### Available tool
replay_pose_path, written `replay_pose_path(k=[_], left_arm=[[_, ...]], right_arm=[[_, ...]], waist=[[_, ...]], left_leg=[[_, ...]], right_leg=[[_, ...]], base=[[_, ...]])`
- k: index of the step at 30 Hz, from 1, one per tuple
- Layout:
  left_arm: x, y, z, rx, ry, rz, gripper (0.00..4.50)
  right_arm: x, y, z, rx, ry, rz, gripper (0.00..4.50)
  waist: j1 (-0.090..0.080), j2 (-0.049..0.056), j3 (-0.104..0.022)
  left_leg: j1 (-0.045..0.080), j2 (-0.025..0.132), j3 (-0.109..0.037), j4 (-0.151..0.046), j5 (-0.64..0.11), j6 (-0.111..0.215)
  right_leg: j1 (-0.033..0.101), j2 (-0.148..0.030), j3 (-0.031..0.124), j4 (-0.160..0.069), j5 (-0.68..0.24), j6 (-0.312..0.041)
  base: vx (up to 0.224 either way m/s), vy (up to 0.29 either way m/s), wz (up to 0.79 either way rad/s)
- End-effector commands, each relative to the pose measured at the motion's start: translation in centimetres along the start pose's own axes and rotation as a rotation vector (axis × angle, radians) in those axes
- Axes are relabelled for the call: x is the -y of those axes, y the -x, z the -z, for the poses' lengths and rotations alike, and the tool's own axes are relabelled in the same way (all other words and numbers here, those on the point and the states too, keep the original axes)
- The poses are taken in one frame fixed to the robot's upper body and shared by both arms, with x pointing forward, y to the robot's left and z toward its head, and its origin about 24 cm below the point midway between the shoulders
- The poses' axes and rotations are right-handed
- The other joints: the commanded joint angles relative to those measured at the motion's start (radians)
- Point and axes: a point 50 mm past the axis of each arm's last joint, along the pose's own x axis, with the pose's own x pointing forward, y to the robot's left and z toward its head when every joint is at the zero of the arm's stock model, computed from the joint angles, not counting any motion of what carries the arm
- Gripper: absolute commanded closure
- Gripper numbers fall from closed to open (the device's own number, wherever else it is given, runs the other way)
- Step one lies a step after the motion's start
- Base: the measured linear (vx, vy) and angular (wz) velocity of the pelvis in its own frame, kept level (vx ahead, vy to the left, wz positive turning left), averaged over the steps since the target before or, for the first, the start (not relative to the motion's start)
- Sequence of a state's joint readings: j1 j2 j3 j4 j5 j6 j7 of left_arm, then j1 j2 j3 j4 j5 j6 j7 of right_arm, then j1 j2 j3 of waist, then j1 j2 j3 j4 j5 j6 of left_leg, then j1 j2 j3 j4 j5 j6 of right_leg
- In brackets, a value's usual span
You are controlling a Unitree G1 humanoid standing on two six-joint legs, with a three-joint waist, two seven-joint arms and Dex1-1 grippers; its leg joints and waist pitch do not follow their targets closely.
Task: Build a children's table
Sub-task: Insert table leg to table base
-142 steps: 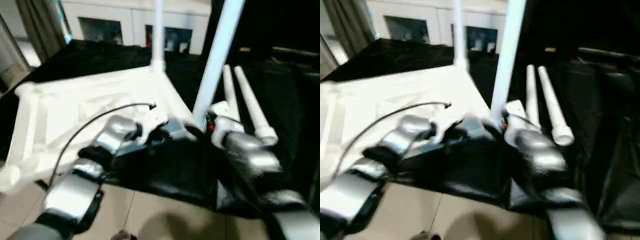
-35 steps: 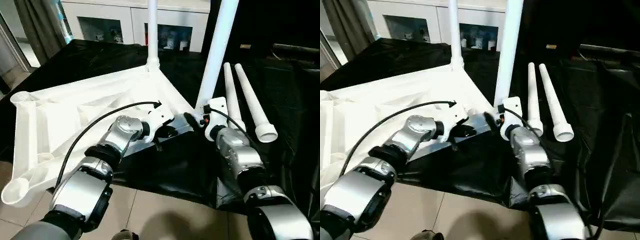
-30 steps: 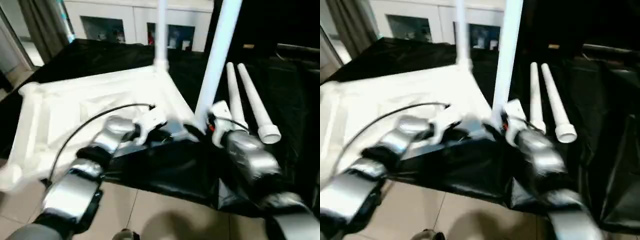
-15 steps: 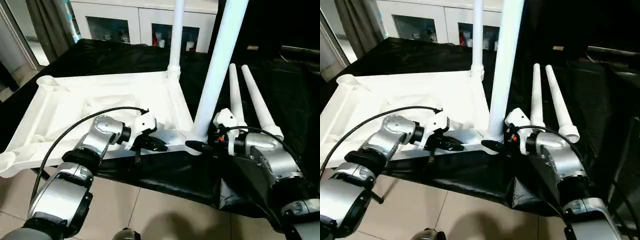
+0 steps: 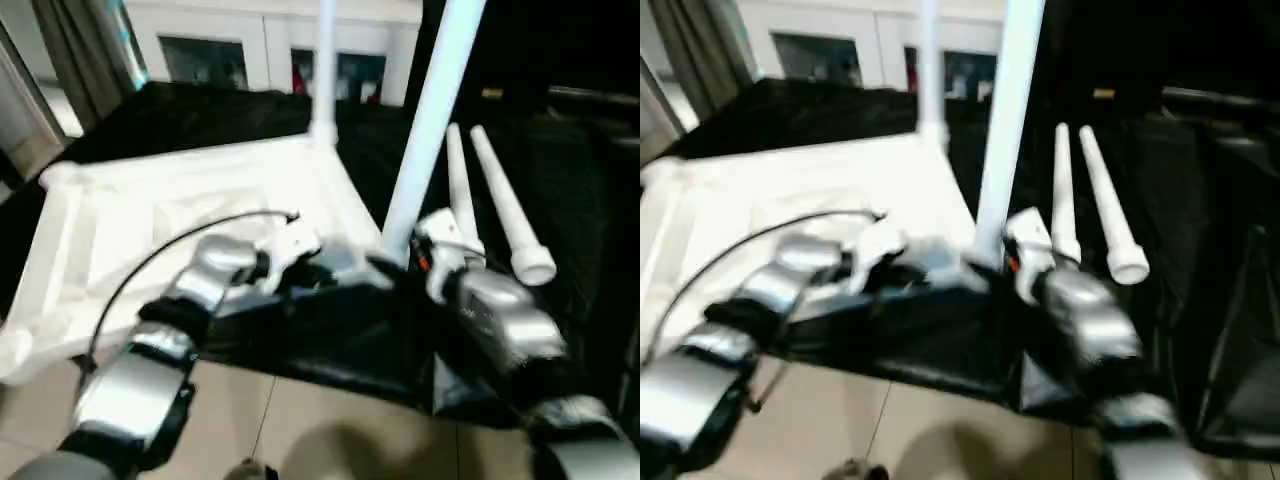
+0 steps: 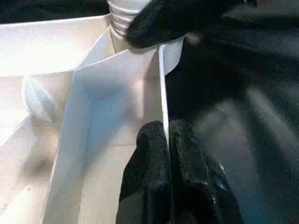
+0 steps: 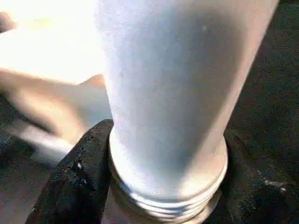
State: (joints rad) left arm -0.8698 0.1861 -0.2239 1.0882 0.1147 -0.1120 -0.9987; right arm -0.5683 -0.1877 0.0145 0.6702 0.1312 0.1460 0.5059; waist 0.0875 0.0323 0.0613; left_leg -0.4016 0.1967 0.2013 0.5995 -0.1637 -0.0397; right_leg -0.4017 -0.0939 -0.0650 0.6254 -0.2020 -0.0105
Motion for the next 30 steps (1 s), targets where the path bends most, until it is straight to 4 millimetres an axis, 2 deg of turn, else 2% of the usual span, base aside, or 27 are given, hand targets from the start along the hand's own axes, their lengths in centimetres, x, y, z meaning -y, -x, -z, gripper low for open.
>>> replay_pose_path(k=[1,2,5,6,7,8,9,10,11,12,14,16,18,20,21,22,23,25,26,27,30], left_arm=[[-0.5,-0.7,-2.4,0.089,-0.019,-0.064,4.50],[-0.4,-1.3,-2.9,0.098,-0.020,-0.080,4.50],[-0.1,-2.2,-3.5,0.113,-0.021,-0.102,4.50],[0.6,-3.2,-4.3,0.135,-0.030,-0.085,4.50],[0.7,-3.3,-4.3,0.136,-0.031,-0.084,4.50],[1.0,-3.6,-4.5,0.137,-0.052,-0.063,4.50],[1.1,-3.6,-4.5,0.137,-0.055,-0.060,4.50],[1.3,-3.8,-4.6,0.139,-0.077,-0.046,4.50],[1.5,-3.8,-4.5,0.136,-0.091,-0.029,4.50],[1.5,-3.8,-4.4,0.133,-0.099,-0.020,4.50],[1.4,-3.6,-4.1,0.120,-0.101,-0.020,4.50],[1.3,-3.5,-3.9,0.111,-0.112,-0.020,4.50],[1.1,-3.1,-3.6,0.092,-0.148,-0.014,4.50],[1.1,-3.1,-3.6,0.090,-0.155,-0.011,4.50],[1.1,-2.9,-3.6,0.091,-0.184,0.012,4.50],[1.1,-2.9,-3.6,0.091,-0.184,0.012,4.50],[1.2,-2.9,-3.7,0.103,-0.204,0.026,4.50],[1.5,-2.9,-3.9,0.122,-0.244,0.049,4.50],[1.6,-2.9,-4.0,0.133,-0.271,0.062,4.50],[1.7,-2.9,-4.0,0.137,-0.284,0.068,4.50],[1.5,-2.7,-3.9,0.136,-0.301,0.052,4.50]], right_arm=[[0.8,0.0,2.1,-0.085,-0.086,0.175,1.75],[0.6,-0.3,2.2,-0.086,-0.123,0.212,1.75],[0.3,-0.8,2.4,-0.088,-0.181,0.261,1.75],[-0.2,-1.3,2.6,-0.122,-0.168,0.304,1.75],[-0.2,-1.3,2.7,-0.123,-0.167,0.305,1.40],[-0.3,-1.3,2.5,-0.113,-0.144,0.302,1.19],[-0.3,-1.4,2.4,-0.112,-0.141,0.302,1.05],[-0.4,-1.4,2.2,-0.094,-0.132,0.299,1.02],[-0.3,-1.4,1.8,-0.070,-0.115,0.288,0.96],[-0.2,-1.3,1.5,-0.051,-0.102,0.283,0.96],[0.0,-1.1,0.9,-0.011,-0.075,0.267,0.78],[0.1,-0.9,0.6,0.010,-0.057,0.247,0.78],[0.6,0.2,0.0,0.049,-0.017,0.188,0.78],[0.6,0.4,-0.1,0.054,-0.013,0.177,0.78],[1.1,1.7,-0.5,0.073,0.014,0.126,0.78],[1.1,1.7,-0.5,0.073,0.014,0.126,0.78],[1.4,2.8,-0.7,0.084,0.024,0.094,0.78],[1.8,4.6,-0.8,0.090,0.048,0.032,0.78],[1.8,5.9,-0.8,0.083,0.071,-0.035,0.78],[1.6,6.5,-0.7,0.075,0.084,-0.072,0.78],[1.2,8.1,-0.7,0.062,0.096,-0.158,0.78]], waist=[[-0.002,-0.003,-0.081],[-0.003,0.000,-0.081],[-0.003,0.000,-0.082],[-0.004,0.003,-0.082],[-0.005,0.002,-0.082],[-0.003,0.008,-0.083],[-0.004,0.004,-0.083],[-0.004,0.003,-0.083],[-0.002,0.011,-0.083],[0.001,0.008,-0.085],[0.003,0.006,-0.085],[0.004,0.009,-0.085],[0.009,0.008,-0.084],[0.013,0.007,-0.086],[0.013,0.006,-0.084],[0.021,0.005,-0.084],[0.024,0.008,-0.086],[0.031,0.006,-0.088],[0.032,0.005,-0.086],[0.036,0.021,-0.086],[0.034,0.014,-0.085]], left_leg=[[0.031,0.033,-0.022,-0.069,-0.187,0.014],[0.032,0.032,-0.022,-0.069,-0.178,0.017],[0.032,0.032,-0.021,-0.068,-0.175,0.025],[0.032,0.032,-0.021,-0.068,-0.177,0.026],[0.033,0.032,-0.021,-0.068,-0.174,0.026],[0.032,0.031,-0.022,-0.068,-0.172,0.027],[0.031,0.030,-0.021,-0.068,-0.175,0.032],[0.031,0.030,-0.021,-0.068,-0.177,0.035],[0.034,0.031,-0.021,-0.068,-0.186,0.038],[0.037,0.032,-0.019,-0.066,-0.189,0.040],[0.029,0.029,-0.020,-0.065,-0.172,0.054],[0.029,0.030,-0.021,-0.064,-0.164,0.063],[0.029,0.031,-0.021,-0.064,-0.161,0.073],[0.028,0.032,-0.022,-0.063,-0.152,0.082],[0.026,0.032,-0.022,-0.064,-0.150,0.086],[0.029,0.034,-0.021,-0.062,-0.155,0.094],[0.029,0.035,-0.023,-0.062,-0.143,0.100],[0.029,0.037,-0.023,-0.060,-0.130,0.112],[0.025,0.035,-0.022,-0.060,-0.134,0.122],[0.025,0.037,-0.025,-0.058,-0.147,0.121],[0.024,0.034,-0.024,-0.060,-0.178,0.111]], right_leg=[[0.049,-0.060,0.039,-0.072,-0.071,-0.257],[0.048,-0.059,0.039,-0.071,-0.056,-0.255],[0.050,-0.059,0.040,-0.071,-0.034,-0.254],[0.050,-0.057,0.039,-0.072,-0.025,-0.251],[0.050,-0.056,0.039,-0.071,-0.018,-0.252],[0.052,-0.057,0.039,-0.069,-0.006,-0.253],[0.053,-0.057,0.038,-0.071,0.000,-0.250],[0.054,-0.057,0.039,-0.070,0.002,-0.251],[0.051,-0.058,0.038,-0.074,-0.007,-0.249],[0.051,-0.058,0.039,-0.074,-0.002,-0.254],[0.056,-0.059,0.038,-0.070,0.014,-0.252],[0.056,-0.059,0.037,-0.071,0.003,-0.250],[0.056,-0.060,0.037,-0.073,-0.007,-0.240],[0.058,-0.060,0.038,-0.070,0.004,-0.233],[0.058,-0.058,0.036,-0.072,0.002,-0.232],[0.058,-0.059,0.037,-0.075,-0.003,-0.222],[0.059,-0.057,0.036,-0.074,0.009,-0.220],[0.060,-0.058,0.037,-0.069,0.039,-0.222],[0.060,-0.057,0.035,-0.072,0.038,-0.222],[0.058,-0.060,0.036,-0.071,0.028,-0.219],[0.059,-0.060,0.034,-0.081,-0.032,-0.212]], base=[[0.000,0.000,0.00],[0.000,0.000,0.00],[0.000,0.000,0.00],[0.000,0.000,0.00],[0.000,0.000,0.00],[0.000,0.000,0.00],[0.000,0.000,0.00],[0.000,0.000,0.00],[0.000,0.000,0.00],[0.000,0.000,0.00],[0.000,0.000,0.00],[0.000,0.000,0.00],[0.000,0.000,0.00],[0.000,0.000,0.00],[0.000,0.000,0.00],[0.000,0.000,0.00],[0.000,0.000,0.00],[0.000,0.000,0.00],[0.000,0.000,0.00],[0.000,0.000,0.00],[0.000,0.000,0.00]])
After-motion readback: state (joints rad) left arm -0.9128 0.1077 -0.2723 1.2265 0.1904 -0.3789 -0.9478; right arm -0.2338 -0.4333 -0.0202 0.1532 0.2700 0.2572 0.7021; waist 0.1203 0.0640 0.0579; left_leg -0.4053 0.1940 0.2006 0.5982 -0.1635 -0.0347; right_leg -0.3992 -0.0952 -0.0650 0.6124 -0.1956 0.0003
